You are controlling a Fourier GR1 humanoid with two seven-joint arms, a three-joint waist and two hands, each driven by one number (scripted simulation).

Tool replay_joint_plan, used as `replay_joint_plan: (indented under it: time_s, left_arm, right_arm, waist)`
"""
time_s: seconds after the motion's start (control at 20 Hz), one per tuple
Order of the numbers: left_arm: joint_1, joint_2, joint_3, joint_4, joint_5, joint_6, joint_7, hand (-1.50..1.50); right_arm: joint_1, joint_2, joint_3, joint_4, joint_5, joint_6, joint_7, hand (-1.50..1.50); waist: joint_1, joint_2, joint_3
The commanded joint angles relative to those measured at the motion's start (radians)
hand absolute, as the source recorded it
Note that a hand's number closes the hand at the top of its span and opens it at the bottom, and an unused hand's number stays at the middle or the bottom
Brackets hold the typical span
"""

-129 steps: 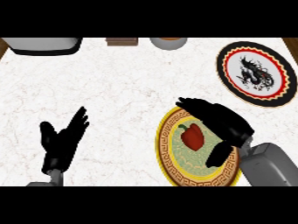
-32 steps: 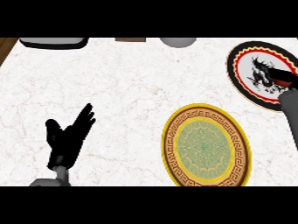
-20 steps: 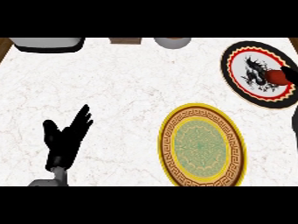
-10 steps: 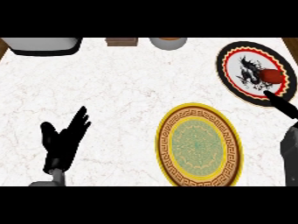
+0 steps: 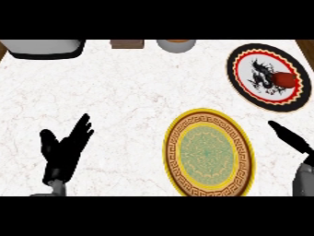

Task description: Pick the bell pepper from the plate and place it in the plate

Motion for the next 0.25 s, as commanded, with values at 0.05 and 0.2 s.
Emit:
replay_joint_plan:
  time_s: [0.05, 0.2]
  left_arm:
    - [0.01, -0.006, 0.009, 0.095, -0.008, -0.03, -0.103, 0.0]
    - [0.06, -0.015, -0.032, -0.058, -0.015, -0.017, 0.008, 0.0]
  right_arm:
    - [0.108, 0.028, 0.11, -0.14, 0.041, -0.026, 0.1, -1.5]
    - [0.161, 0.065, 0.17, -0.215, 0.07, -0.078, 0.14, -1.5]
  waist:
    - [0.004, 0.003, -0.001]
    - [0.006, 0.003, 0.0]
